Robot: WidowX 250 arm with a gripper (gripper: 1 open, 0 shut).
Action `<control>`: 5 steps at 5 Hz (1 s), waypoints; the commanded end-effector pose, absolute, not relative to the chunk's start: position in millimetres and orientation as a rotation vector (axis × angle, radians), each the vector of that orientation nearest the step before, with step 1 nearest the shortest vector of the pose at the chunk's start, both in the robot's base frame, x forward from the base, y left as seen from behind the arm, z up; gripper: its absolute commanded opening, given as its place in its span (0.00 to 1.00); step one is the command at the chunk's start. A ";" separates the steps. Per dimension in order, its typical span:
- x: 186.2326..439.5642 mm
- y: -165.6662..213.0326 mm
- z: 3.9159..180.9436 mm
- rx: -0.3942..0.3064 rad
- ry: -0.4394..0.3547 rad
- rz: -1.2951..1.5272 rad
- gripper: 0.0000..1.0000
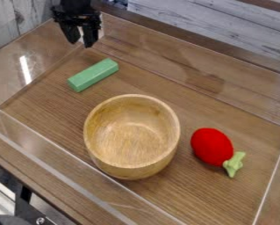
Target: Remove the green block from the brown bowl and put it on the table
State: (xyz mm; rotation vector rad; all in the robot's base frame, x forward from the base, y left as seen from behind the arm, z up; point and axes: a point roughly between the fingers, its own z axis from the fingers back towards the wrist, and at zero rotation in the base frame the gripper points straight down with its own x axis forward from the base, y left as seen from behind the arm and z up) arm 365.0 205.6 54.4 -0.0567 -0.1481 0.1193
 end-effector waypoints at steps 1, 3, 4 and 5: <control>373.1 207.3 81.0 -0.023 -0.206 0.112 1.00; 373.3 206.7 86.0 -0.017 -0.211 0.114 0.00; 372.4 204.8 91.8 -0.017 -0.214 0.114 1.00; 371.2 202.6 97.5 -0.017 -0.217 0.112 1.00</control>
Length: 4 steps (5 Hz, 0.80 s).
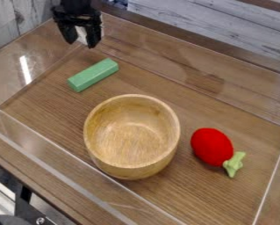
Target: Remove the green block from the brown bowl and put it on the table
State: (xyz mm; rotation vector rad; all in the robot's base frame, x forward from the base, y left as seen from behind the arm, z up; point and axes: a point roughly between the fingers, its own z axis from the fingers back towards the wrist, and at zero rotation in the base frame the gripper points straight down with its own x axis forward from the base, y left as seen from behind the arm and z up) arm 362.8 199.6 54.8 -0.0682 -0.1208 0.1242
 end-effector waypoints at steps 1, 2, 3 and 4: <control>372.7 204.0 96.5 -0.010 -0.219 0.115 0.00; 371.8 203.9 100.6 -0.008 -0.221 0.117 1.00; 370.7 203.2 105.2 -0.007 -0.223 0.120 1.00; 372.8 205.5 103.9 0.000 -0.226 0.122 1.00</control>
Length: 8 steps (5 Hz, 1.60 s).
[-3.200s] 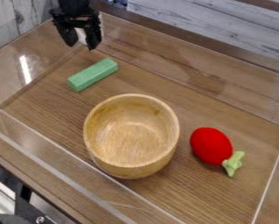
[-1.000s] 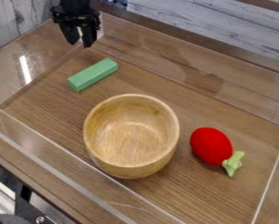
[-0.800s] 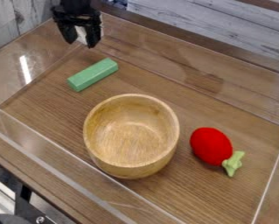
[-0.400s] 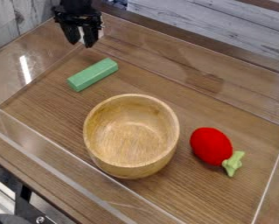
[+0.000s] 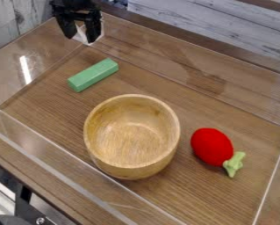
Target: Remove the green block from the brown bowl and put it on the table
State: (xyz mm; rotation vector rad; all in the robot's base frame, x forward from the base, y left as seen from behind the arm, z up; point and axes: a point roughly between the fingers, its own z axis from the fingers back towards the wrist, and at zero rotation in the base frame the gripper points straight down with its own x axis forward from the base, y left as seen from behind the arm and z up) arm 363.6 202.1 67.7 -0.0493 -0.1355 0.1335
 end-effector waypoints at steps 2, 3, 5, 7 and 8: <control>373.6 207.2 88.8 0.009 -0.201 0.114 1.00; 373.7 207.6 82.0 0.012 -0.190 0.112 1.00; 373.6 207.2 74.4 0.012 -0.176 0.118 1.00; 372.6 205.7 76.0 0.010 -0.173 0.123 1.00; 370.9 203.2 80.9 0.004 -0.174 0.123 1.00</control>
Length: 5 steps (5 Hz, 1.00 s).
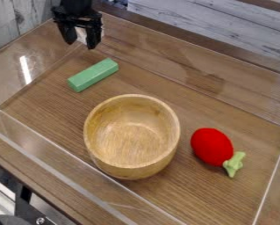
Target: Remove the green block from the brown bowl and put it on the table
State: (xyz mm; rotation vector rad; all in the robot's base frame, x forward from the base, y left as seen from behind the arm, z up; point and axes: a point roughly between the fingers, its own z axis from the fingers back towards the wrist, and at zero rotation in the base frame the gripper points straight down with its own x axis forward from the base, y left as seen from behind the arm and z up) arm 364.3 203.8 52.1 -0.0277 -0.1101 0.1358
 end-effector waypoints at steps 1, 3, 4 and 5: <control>373.1 207.8 81.6 0.007 -0.176 0.124 1.00; 374.6 213.8 78.6 0.018 -0.174 0.124 1.00; 373.1 213.4 74.9 0.023 -0.170 0.127 1.00; 370.8 211.5 73.1 0.028 -0.168 0.133 1.00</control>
